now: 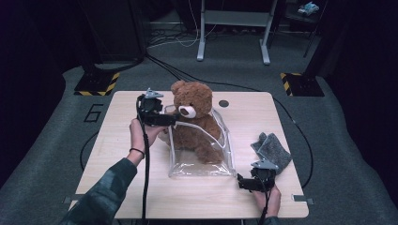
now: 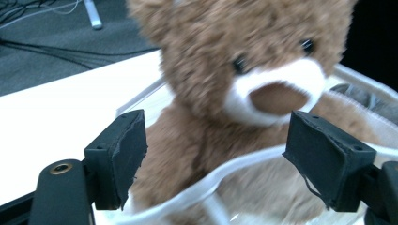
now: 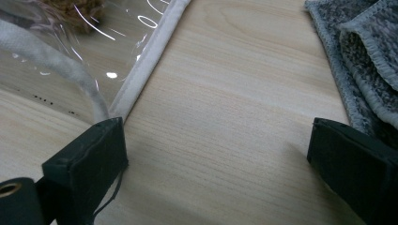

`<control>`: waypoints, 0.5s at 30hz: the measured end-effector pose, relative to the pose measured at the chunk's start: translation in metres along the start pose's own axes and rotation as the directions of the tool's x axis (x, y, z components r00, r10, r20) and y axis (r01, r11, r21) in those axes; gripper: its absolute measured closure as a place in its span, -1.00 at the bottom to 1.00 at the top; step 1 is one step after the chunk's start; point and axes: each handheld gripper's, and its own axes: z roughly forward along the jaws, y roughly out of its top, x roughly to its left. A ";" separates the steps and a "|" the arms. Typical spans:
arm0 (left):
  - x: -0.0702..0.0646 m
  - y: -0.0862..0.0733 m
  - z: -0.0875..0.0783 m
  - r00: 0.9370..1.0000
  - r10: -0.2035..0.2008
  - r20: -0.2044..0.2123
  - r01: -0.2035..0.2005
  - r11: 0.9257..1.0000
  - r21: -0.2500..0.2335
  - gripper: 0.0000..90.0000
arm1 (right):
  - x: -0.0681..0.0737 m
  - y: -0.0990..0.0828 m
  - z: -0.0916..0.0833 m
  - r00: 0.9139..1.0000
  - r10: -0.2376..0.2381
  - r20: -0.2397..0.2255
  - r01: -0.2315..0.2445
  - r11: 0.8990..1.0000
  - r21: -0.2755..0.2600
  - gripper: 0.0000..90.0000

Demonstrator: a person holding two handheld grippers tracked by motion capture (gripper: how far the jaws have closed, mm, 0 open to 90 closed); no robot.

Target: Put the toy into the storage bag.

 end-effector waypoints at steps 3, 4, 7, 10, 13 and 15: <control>0.011 -0.005 -0.009 1.000 -0.008 -0.009 0.008 1.000 0.024 -0.63 | 0.000 0.000 0.000 1.000 0.002 0.000 -0.002 1.000 0.001 -0.90; 0.015 -0.007 -0.013 1.000 -0.010 -0.018 0.010 1.000 0.022 -0.64 | 0.000 0.000 0.000 1.000 0.002 0.000 -0.002 1.000 0.001 -0.90; 0.024 -0.014 -0.021 0.999 -0.019 -0.027 0.020 0.999 0.043 -0.67 | 0.000 0.000 0.000 1.000 0.002 0.000 -0.002 1.000 0.001 -0.90; 0.032 -0.025 -0.029 0.999 -0.020 -0.038 0.023 0.998 0.063 -0.68 | 0.000 0.000 0.000 1.000 0.001 0.000 -0.001 1.000 0.001 -0.90; 0.038 -0.034 -0.035 0.998 -0.027 -0.053 0.031 0.997 0.065 -0.70 | 0.000 0.000 0.000 1.000 0.001 0.000 -0.001 1.000 0.000 -0.90; 0.044 -0.043 -0.040 0.998 -0.031 -0.063 0.036 0.996 0.078 -0.71 | 0.000 0.000 0.000 1.000 0.002 0.000 -0.002 1.000 0.001 -0.90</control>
